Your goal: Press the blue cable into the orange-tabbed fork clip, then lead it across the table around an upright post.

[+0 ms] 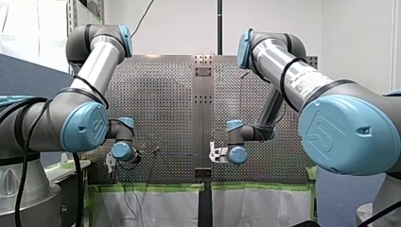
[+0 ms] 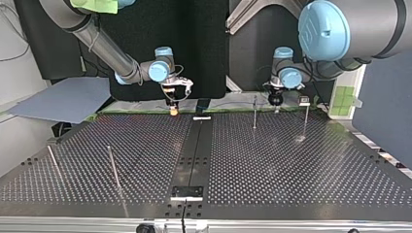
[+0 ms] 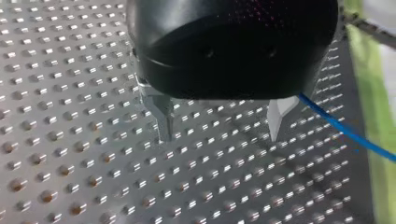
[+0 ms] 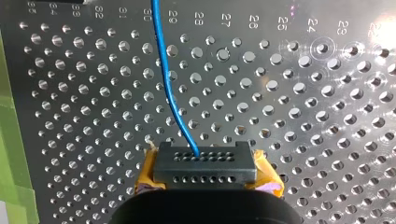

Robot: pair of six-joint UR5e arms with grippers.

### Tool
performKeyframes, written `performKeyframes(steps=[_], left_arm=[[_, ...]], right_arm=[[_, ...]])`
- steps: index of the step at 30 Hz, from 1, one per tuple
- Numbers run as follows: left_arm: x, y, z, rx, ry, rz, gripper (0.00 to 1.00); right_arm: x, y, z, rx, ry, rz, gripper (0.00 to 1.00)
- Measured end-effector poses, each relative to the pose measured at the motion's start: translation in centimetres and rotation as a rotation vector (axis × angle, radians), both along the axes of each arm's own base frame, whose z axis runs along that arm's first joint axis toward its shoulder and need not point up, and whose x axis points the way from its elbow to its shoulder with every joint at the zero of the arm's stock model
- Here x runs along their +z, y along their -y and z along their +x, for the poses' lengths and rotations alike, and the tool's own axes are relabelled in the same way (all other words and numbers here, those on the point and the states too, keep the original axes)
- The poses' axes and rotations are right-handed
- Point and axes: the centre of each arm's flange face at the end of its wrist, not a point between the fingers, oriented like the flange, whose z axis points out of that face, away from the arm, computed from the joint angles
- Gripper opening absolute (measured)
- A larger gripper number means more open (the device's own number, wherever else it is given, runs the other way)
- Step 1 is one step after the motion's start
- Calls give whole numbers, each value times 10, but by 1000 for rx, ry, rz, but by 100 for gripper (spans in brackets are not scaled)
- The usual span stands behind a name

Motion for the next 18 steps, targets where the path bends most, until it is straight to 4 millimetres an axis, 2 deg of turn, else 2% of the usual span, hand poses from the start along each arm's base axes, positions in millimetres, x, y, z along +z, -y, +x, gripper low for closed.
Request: performKeyframes(steps=[7, 18], left_arm=[[-10, 6, -30, -71, -100, 27, 100], [10, 17, -67, -95, -147, -33, 100]], right_arm=[[-1, -1, 0, 1, -3, 6, 0], [0, -1, 0, 1, -4, 7, 0]])
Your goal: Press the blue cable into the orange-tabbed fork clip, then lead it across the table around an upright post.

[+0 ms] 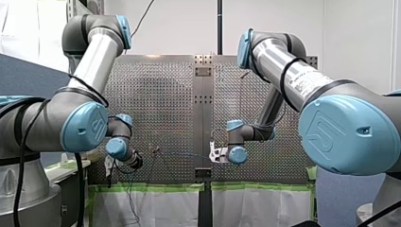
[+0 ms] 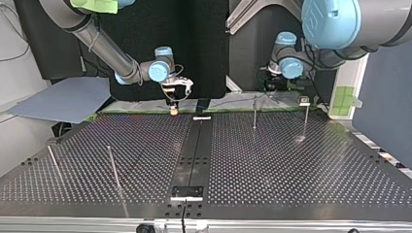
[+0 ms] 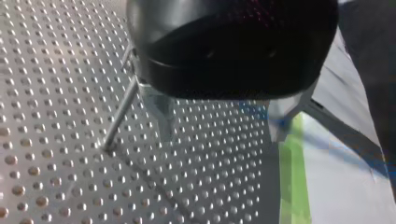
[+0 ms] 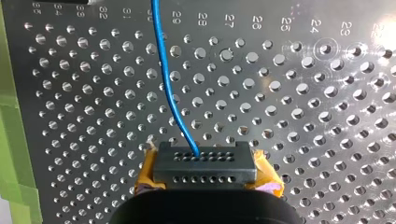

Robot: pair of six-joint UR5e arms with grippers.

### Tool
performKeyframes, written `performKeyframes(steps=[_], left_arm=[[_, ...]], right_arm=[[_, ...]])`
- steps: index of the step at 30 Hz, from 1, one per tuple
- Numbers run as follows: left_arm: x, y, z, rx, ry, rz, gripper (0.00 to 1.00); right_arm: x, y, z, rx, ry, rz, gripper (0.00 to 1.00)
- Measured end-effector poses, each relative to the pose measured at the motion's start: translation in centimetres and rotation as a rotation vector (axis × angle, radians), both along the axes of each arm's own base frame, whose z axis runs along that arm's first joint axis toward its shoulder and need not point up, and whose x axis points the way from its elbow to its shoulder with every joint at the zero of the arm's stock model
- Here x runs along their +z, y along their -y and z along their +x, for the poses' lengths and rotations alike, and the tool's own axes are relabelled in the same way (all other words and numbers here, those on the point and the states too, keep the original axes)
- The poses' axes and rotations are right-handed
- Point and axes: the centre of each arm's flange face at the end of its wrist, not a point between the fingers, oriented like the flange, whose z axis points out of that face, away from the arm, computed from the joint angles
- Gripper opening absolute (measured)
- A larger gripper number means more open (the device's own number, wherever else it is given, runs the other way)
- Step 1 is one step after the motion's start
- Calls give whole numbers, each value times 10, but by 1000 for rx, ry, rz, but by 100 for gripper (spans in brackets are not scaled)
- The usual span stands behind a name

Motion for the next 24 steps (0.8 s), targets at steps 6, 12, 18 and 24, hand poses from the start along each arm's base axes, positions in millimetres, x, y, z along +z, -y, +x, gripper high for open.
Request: performKeyframes(steps=[6, 12, 18, 24], left_arm=[[15, 8, -16, -9, 30, -9, 100], [29, 21, -28, -31, 66, -26, 100], [37, 34, -32, -63, 85, -30, 100], [37, 41, -35, -81, 86, -30, 100]], right_arm=[[0, 0, 0, 0, 1, -1, 0], [0, 1, 0, -1, 1, -2, 0], [0, 0, 0, -1, 2, -2, 0], [0, 0, 0, 0, 2, -1, 0]])
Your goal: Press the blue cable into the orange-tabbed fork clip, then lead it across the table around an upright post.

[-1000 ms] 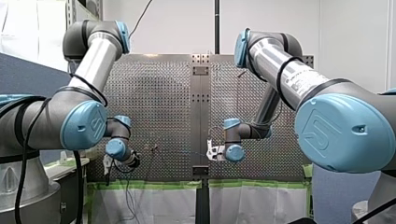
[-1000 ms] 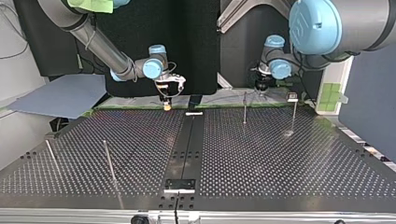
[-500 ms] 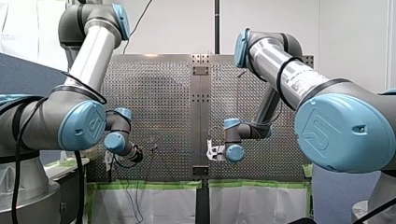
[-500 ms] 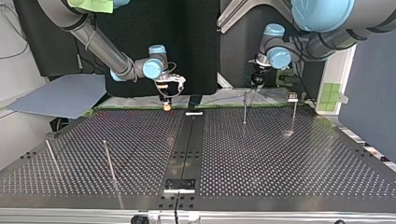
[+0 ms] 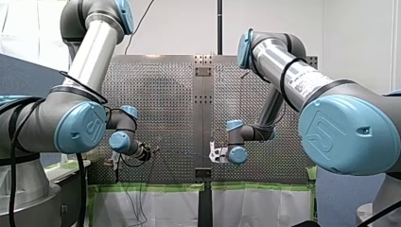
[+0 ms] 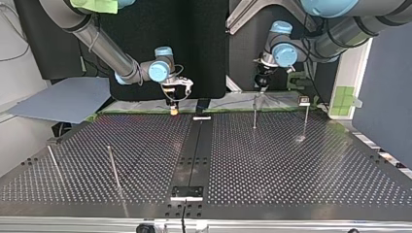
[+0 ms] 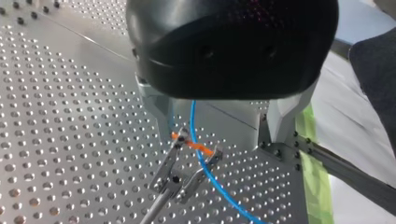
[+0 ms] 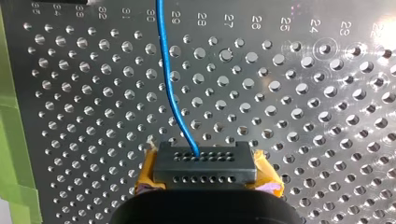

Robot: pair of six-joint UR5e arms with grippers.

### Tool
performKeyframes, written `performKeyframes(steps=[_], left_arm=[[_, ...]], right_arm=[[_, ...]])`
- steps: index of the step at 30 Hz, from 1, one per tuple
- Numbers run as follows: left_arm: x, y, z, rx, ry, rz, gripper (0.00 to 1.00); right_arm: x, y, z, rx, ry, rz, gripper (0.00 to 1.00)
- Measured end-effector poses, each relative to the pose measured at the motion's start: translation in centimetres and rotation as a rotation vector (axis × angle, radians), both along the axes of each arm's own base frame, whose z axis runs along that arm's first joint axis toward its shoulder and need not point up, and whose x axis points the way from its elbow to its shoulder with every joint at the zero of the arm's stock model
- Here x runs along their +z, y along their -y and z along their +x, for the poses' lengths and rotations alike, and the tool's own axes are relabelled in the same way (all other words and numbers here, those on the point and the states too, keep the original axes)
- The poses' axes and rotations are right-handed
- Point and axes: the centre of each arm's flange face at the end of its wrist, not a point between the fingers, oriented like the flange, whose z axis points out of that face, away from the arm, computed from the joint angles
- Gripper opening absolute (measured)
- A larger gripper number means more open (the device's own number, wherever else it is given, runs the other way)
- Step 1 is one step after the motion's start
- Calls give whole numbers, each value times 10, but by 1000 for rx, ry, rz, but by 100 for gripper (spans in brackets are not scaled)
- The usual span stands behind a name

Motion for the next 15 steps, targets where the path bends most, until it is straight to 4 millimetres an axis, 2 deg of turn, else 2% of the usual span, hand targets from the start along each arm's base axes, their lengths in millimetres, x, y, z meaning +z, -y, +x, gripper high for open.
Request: performKeyframes(steps=[15], left_arm=[[2, 3, 4, 4, 44, 11, 100]], right_arm=[[0, 0, 0, 0, 2, 0, 0]])
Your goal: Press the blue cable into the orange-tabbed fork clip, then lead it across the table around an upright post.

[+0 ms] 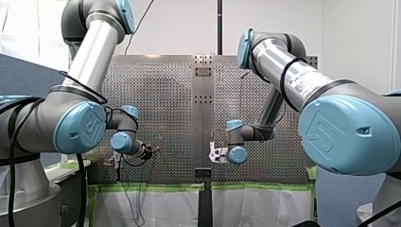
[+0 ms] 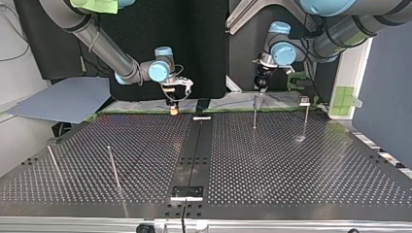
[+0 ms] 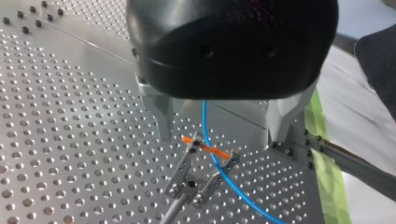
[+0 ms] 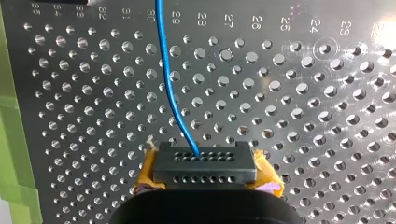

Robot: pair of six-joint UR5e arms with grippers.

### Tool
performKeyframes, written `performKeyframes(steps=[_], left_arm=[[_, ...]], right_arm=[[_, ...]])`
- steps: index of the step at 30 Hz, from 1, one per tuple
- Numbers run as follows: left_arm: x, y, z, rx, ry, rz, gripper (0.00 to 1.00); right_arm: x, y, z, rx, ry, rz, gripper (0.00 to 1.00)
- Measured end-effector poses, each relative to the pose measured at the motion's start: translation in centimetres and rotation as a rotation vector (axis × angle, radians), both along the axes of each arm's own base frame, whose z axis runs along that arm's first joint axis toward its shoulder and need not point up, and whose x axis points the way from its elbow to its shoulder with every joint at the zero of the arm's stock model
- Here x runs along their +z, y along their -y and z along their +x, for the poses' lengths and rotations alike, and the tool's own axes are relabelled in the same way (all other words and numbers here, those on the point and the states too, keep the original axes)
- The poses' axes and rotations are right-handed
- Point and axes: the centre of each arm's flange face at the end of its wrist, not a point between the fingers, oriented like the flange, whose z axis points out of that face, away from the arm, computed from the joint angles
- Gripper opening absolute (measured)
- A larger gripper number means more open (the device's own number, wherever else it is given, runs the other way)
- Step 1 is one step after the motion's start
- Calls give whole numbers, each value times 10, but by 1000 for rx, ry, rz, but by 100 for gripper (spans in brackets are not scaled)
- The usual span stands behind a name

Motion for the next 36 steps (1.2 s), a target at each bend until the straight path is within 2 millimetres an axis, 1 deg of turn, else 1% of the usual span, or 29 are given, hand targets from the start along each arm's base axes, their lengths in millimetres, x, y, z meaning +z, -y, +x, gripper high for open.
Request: performKeyframes(steps=[12, 19, 25, 36], left_arm=[[0, -1, 0, 21, 5, 29, 100], [0, 4, -3, 6, 10, 62, 100], [2, 21, -7, -34, 38, 70, 100], [7, 58, -16, -33, 107, -5, 100]], right_arm=[[0, 0, 0, 2, -1, 3, 0], [0, 0, 0, 3, 0, 1, 0], [0, 0, 0, 4, -1, 2, 0], [-1, -1, 0, 5, 0, 3, 0]])
